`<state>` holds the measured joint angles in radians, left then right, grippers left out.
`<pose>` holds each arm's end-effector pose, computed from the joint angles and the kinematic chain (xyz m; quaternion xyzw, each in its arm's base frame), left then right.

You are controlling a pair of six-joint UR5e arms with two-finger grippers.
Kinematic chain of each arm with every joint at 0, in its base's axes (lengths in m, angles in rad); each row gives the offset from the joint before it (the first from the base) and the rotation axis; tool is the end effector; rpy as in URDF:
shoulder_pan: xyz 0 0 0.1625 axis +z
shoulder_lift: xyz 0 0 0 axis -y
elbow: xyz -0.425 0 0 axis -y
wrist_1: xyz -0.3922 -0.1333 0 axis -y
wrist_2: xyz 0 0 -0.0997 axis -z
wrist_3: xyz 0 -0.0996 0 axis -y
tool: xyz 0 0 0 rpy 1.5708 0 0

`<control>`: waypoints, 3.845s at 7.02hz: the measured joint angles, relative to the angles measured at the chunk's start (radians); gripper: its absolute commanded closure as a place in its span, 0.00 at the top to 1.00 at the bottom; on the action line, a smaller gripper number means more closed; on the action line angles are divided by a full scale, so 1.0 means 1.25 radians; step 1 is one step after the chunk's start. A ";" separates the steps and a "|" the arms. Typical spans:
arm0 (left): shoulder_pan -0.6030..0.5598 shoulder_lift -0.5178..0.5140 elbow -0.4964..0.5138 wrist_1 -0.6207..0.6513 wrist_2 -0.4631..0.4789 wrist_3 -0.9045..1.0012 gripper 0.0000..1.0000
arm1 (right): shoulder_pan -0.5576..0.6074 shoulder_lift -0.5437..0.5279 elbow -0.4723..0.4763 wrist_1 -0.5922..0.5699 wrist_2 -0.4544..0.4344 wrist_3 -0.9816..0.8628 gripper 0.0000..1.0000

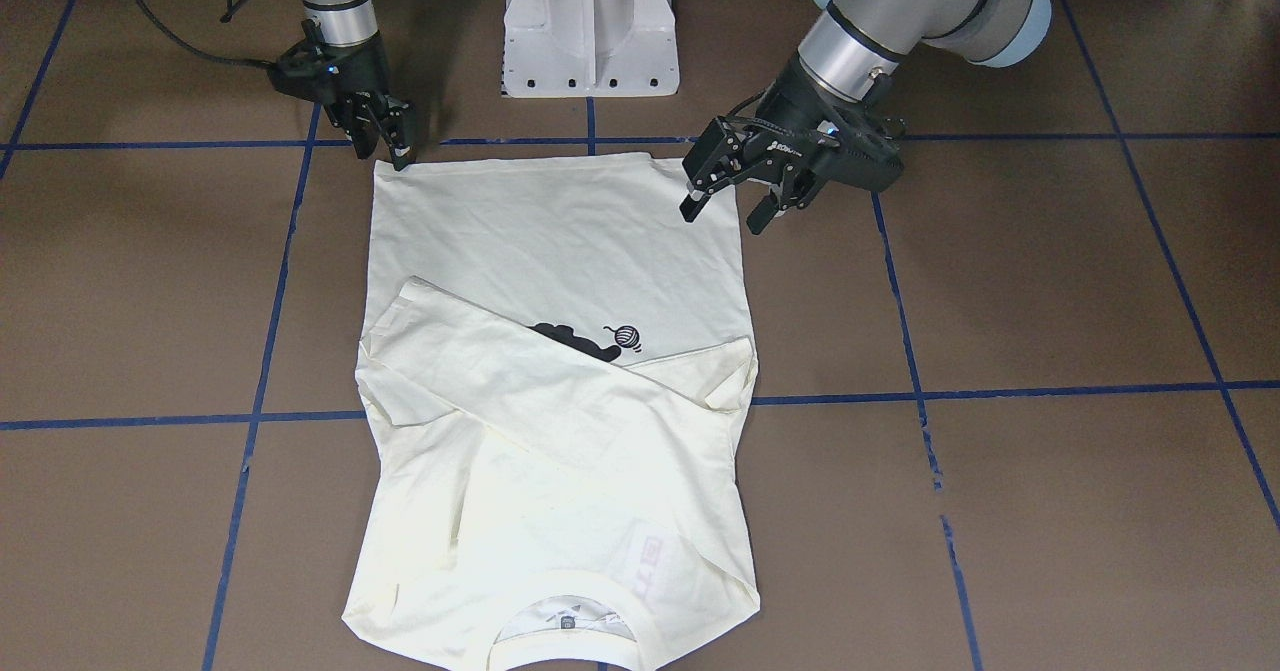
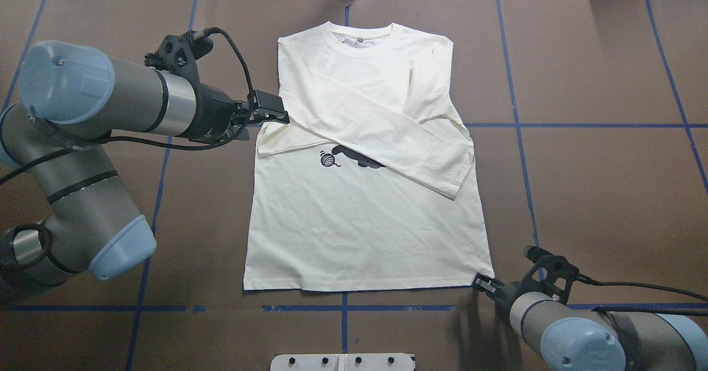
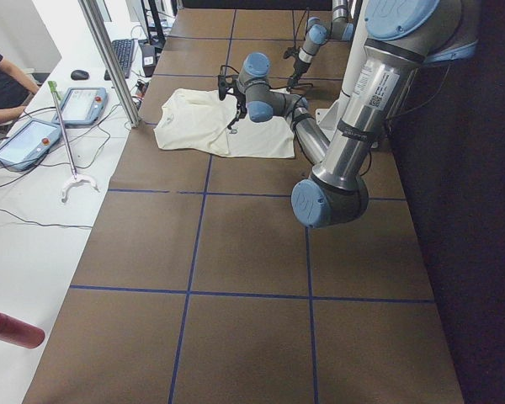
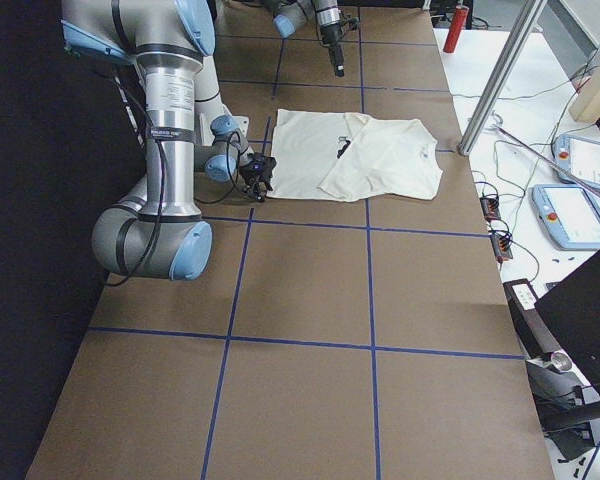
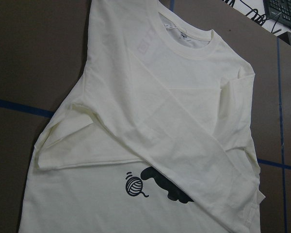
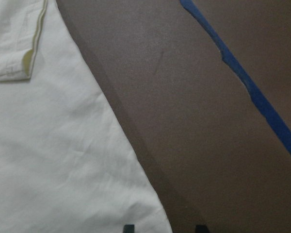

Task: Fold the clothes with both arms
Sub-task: 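Release the sleeve with the left gripper while the right gripper moves to the hem corner, then position both grippers at the hem corners nearest the robot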

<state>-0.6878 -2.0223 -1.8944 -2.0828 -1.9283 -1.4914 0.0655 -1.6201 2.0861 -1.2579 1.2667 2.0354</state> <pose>0.3880 -0.4462 0.2009 0.0891 0.6008 -0.1340 0.7830 -0.4555 -0.1933 0.4084 0.0629 -0.3956 0.2950 0.8674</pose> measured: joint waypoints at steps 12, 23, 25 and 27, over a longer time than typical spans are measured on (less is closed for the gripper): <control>0.350 0.140 -0.117 0.342 0.316 -0.263 0.70 | 0.031 -0.008 0.053 0.001 0.010 -0.016 0.00; 0.410 0.123 -0.072 0.341 0.306 -0.264 0.00 | 0.027 -0.002 0.051 0.002 0.010 -0.021 0.00; 0.410 0.117 -0.080 0.341 0.296 -0.264 0.00 | 0.027 -0.001 0.053 0.003 0.011 -0.021 0.00; 0.403 0.132 -0.137 0.350 0.277 -0.263 0.00 | 0.029 -0.003 0.073 0.004 0.010 -0.021 0.00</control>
<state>-0.1834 -1.8571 -2.0650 -1.6452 -1.5818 -1.8202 0.1013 -1.6237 2.1772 -1.2523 1.2787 2.0095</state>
